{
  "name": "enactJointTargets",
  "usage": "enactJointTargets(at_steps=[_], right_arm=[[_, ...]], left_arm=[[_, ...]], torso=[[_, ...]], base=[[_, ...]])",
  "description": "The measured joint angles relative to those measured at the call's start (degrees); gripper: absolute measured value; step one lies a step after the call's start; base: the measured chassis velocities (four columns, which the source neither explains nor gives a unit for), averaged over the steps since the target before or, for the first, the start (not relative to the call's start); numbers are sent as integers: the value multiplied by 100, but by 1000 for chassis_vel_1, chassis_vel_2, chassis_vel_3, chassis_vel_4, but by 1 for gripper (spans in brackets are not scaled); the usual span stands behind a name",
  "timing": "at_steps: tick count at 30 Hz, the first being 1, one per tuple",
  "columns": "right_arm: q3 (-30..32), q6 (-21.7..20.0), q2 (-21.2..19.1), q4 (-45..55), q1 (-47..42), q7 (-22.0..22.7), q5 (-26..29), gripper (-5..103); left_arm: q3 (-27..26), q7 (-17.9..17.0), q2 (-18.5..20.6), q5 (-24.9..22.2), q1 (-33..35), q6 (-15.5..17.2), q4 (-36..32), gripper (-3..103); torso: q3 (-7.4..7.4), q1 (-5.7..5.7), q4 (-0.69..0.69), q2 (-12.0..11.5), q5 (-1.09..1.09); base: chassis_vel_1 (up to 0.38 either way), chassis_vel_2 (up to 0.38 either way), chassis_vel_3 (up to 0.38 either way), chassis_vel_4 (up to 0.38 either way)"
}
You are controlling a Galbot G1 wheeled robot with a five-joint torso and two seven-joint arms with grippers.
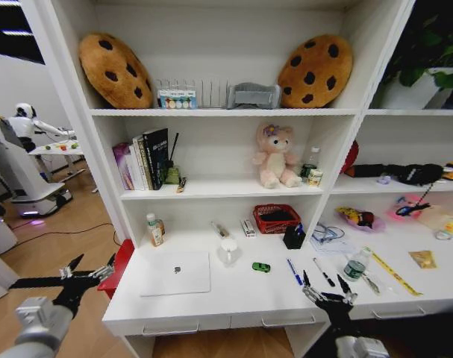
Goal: Organize the objects on the table.
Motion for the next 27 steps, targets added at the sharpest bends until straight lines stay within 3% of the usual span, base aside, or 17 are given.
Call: enactJointTargets(at_steps=[6, 18, 21, 22, 23, 24, 26, 27], right_arm=[[-1, -27, -174, 31, 3, -61, 47, 100], [-4, 60, -165, -32, -23, -249, 90, 100], [400, 75, -775, -165, 68, -1157, 652, 100], [400, 75, -775, -165, 68, -1157, 652, 100], [719, 67, -1229, -309, 190, -1676, 1089, 100], [719, 67, -1229, -309, 190, -1676, 1089, 100], [1119, 185, -1851, -924, 494, -2827, 1666, 100], [1119, 185, -1851, -924, 494, -2827, 1666, 100]], left_arm=[[79, 67, -229, 145, 19, 144, -163, 100], [133, 80, -238, 217, 29, 262, -195, 100], [138, 78, -229, 216, 23, 263, -189, 100], [138, 78, -229, 216, 23, 263, -189, 100], [140, 79, -227, 216, 20, 263, -186, 100], [140, 79, -227, 216, 20, 263, -186, 100], [143, 79, -223, 215, 18, 263, -180, 100], [143, 79, -223, 215, 18, 263, -180, 100]], torso=[[0, 0, 0, 0, -1], [0, 1, 0, -1, -1], [1, 1, 0, 0, 0], [1, 1, 0, 0, 0], [1, 1, 1, 0, -3], [1, 1, 1, 0, -3], [1, 1, 2, -1, 2], [1, 1, 2, -1, 2]], base=[[0, 0, 0, 0], [0, 0, 0, 0], [0, 0, 0, 0], [0, 0, 0, 0], [0, 0, 0, 0], [0, 0, 0, 0], [0, 0, 0, 0], [0, 0, 0, 0]])
